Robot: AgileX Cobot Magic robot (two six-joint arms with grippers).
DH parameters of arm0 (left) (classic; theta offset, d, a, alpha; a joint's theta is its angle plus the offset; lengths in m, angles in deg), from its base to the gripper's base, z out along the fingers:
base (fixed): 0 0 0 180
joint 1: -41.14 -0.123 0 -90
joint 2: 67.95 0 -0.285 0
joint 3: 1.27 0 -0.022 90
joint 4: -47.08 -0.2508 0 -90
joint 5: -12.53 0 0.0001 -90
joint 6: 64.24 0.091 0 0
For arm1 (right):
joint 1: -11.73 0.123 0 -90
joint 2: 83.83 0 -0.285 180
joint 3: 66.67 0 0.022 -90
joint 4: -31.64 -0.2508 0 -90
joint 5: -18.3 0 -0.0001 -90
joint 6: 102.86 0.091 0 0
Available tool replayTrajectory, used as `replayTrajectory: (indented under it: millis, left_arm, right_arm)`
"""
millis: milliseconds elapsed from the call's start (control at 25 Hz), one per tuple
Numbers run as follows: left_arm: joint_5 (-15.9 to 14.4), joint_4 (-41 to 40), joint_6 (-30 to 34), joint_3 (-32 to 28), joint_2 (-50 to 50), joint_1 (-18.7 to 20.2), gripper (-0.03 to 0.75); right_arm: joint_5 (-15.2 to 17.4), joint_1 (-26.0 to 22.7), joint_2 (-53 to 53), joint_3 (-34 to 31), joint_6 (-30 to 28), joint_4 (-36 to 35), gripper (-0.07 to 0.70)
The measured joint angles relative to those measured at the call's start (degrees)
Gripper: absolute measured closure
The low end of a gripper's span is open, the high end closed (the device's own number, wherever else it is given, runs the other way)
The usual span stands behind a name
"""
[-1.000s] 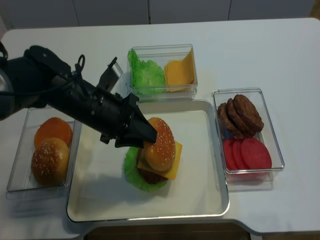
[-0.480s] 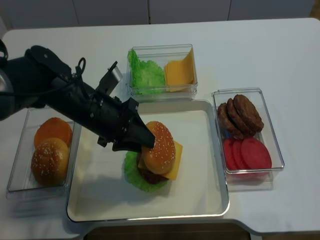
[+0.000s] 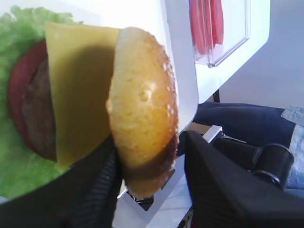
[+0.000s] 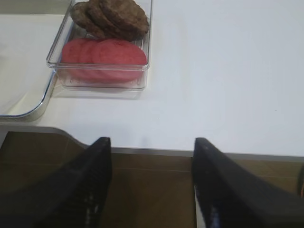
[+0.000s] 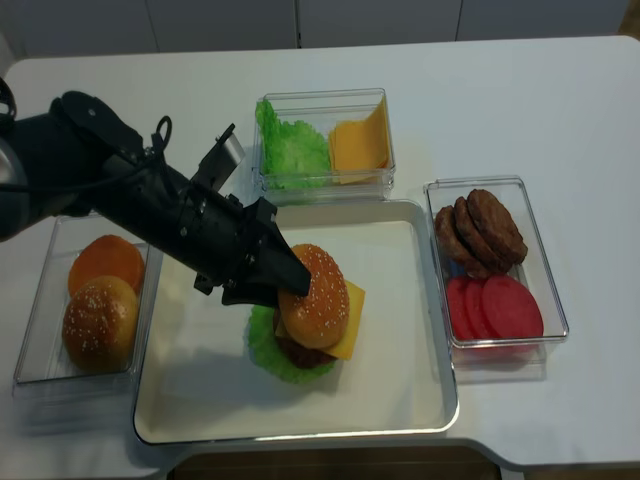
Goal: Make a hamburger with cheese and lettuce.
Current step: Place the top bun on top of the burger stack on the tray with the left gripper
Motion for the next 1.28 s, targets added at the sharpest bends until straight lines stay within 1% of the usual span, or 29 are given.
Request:
replayTrajectory:
  millis: [280,480,840,920,1160,1280]
  left_arm:
    - [0.0,-3.2,-1.7,0.0,0.0,0.0,0.388]
    - [0.0,-3.6,-1.8,0.0,0.0,0.0,0.366]
    - [0.0,-3.9,-1.8,0.0,0.0,0.0,0.282]
    - [0.0,-4.1,-2.1,0.0,0.0,0.0,0.277]
    - [0.0,-9.1,-5.0,0.0,0.0,0.0,0.273]
    - [0.0,-9.7,-5.3,0.0,0.0,0.0,0.27]
  right_arm:
    - [0.0,0.0,0.0,0.0,0.0,0.0,0.2]
    - [0.0,0.0,0.0,0.0,0.0,0.0,0.2]
    - [0.0,0.0,0.0,0.0,0.0,0.0,0.2]
    - [0.0,0.0,0.0,0.0,0.0,0.0,0.2]
    - [0.0,0.0,0.0,0.0,0.0,0.0,0.2]
    - [0.0,0.0,0.0,0.0,0.0,0.0,0.2]
